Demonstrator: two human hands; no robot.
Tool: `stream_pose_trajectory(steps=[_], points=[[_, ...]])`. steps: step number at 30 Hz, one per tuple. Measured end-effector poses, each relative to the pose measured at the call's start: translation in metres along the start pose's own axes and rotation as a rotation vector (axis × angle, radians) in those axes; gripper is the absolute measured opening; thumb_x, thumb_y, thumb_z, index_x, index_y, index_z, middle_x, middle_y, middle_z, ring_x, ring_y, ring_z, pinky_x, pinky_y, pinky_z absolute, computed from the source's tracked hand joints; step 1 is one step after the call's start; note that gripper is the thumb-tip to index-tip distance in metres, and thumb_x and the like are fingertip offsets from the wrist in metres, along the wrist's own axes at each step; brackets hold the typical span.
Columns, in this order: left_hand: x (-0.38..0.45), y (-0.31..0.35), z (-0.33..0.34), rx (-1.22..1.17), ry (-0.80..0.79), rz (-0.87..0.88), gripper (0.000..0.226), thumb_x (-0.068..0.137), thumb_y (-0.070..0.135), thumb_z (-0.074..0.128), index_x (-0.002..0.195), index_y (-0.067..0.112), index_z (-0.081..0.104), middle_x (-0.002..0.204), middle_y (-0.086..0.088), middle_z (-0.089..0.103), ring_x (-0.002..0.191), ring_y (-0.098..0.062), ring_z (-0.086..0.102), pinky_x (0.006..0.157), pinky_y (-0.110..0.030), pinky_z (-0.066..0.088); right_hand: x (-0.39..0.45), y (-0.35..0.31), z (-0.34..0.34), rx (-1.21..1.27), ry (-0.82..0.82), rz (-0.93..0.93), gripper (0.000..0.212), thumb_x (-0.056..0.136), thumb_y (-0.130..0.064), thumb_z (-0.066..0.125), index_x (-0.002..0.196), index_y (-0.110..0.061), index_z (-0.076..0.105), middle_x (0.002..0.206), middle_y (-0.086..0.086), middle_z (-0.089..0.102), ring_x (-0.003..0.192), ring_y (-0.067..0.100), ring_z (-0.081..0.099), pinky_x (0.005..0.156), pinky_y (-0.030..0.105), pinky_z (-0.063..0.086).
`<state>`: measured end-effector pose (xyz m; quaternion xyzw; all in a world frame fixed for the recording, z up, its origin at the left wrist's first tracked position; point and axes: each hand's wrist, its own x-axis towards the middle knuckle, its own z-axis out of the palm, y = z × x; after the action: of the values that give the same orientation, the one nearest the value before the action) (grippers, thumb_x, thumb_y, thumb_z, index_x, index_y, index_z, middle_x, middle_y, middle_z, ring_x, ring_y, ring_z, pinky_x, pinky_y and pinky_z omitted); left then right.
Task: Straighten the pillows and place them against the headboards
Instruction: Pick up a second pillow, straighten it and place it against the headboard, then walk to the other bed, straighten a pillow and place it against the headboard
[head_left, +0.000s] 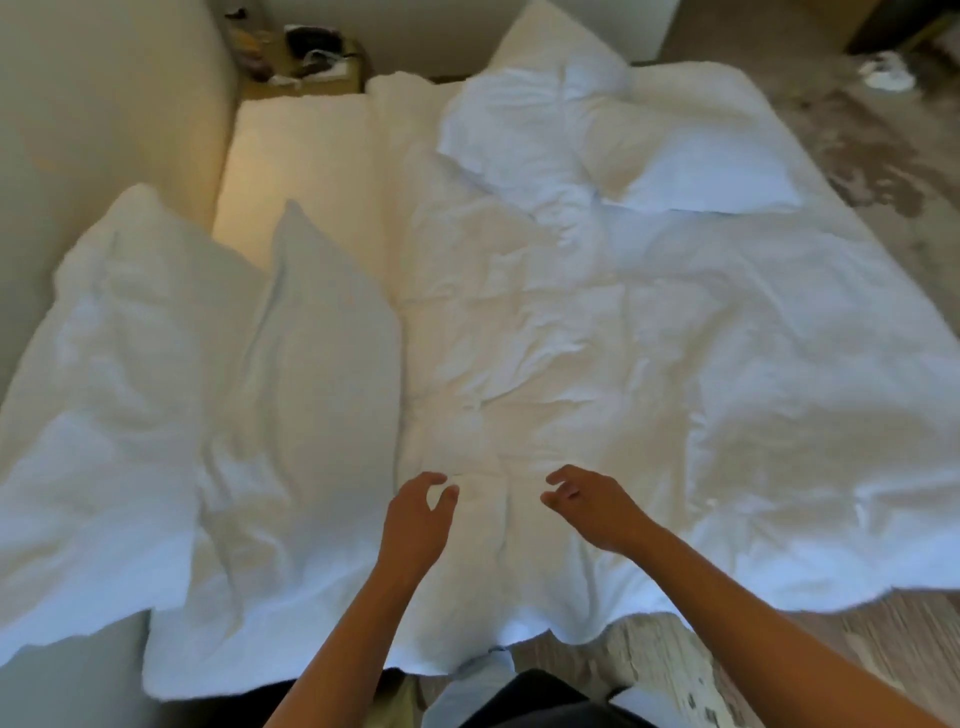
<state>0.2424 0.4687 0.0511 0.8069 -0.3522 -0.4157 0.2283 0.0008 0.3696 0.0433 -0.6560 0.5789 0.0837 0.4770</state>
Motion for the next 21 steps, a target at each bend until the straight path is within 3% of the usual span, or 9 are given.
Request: stream_pose_trajectory(steps=[2,6,9,11,14,17,21], points=[[-0.018,0.032,0.041,-0.006,-0.095,0.059,0.025,0.101,0.034,0.060,0.118,0.018,0.070,0.126,-0.001,0.070,0.120,-0.021,0.063,0.105,-0.035,0.047,-0.039,0.052,-0.016,0.132,0.082,0.057,0.039,0.100,-0.049,0.065,0.131,-0.026,0.065,0.118,-0.004,0.074,0.108,0.015,0.070,0.088,0.023,0.052],[-0.065,0.096,0.138,0.066,-0.315,0.109,0.019,0.103,0.030,0.053,0.114,0.028,0.068,0.115,0.003,0.071,0.117,-0.023,0.066,0.087,-0.023,0.050,-0.127,0.162,-0.036,0.372,0.308,0.199,0.031,0.099,-0.046,0.067,0.125,-0.028,0.069,0.108,-0.011,0.073,0.095,0.000,0.067,0.074,0.013,0.048],[-0.109,0.143,0.221,0.099,-0.492,0.142,0.029,0.105,0.018,0.048,0.127,0.016,0.067,0.134,-0.007,0.065,0.123,-0.027,0.062,0.106,-0.034,0.049,-0.196,0.249,-0.040,0.530,0.453,0.302,0.024,0.099,-0.042,0.068,0.120,-0.031,0.069,0.111,-0.009,0.074,0.102,0.008,0.071,0.083,0.024,0.055],[-0.149,0.176,0.277,0.093,-0.594,0.150,0.019,0.102,0.022,0.055,0.108,0.019,0.073,0.114,-0.005,0.074,0.109,-0.029,0.069,0.098,-0.046,0.055,-0.245,0.305,-0.036,0.621,0.536,0.381,0.022,0.099,-0.043,0.067,0.119,-0.034,0.070,0.109,-0.014,0.073,0.103,0.008,0.070,0.088,0.030,0.058],[-0.206,0.215,0.360,0.106,-0.702,0.219,0.015,0.100,0.023,0.060,0.096,0.019,0.073,0.096,-0.005,0.077,0.097,-0.029,0.072,0.088,-0.047,0.058,-0.316,0.383,-0.026,0.695,0.660,0.482,0.015,0.101,-0.046,0.063,0.114,-0.040,0.069,0.106,-0.019,0.072,0.100,0.005,0.070,0.086,0.031,0.060],[-0.261,0.248,0.431,0.088,-0.794,0.253,0.016,0.099,0.020,0.062,0.092,0.012,0.075,0.092,-0.008,0.078,0.096,-0.027,0.073,0.083,-0.041,0.058,-0.371,0.444,-0.027,0.775,0.774,0.551,0.009,0.104,-0.040,0.061,0.099,-0.046,0.066,0.098,-0.017,0.073,0.087,0.001,0.070,0.073,0.018,0.055],[-0.309,0.278,0.495,0.126,-0.848,0.277,0.018,0.100,0.017,0.061,0.094,0.007,0.075,0.098,-0.015,0.077,0.100,-0.028,0.072,0.092,-0.048,0.056,-0.412,0.505,-0.056,0.897,0.878,0.610,0.017,0.105,-0.035,0.058,0.094,-0.037,0.070,0.083,-0.010,0.073,0.065,-0.005,0.066,0.051,0.011,0.046]])
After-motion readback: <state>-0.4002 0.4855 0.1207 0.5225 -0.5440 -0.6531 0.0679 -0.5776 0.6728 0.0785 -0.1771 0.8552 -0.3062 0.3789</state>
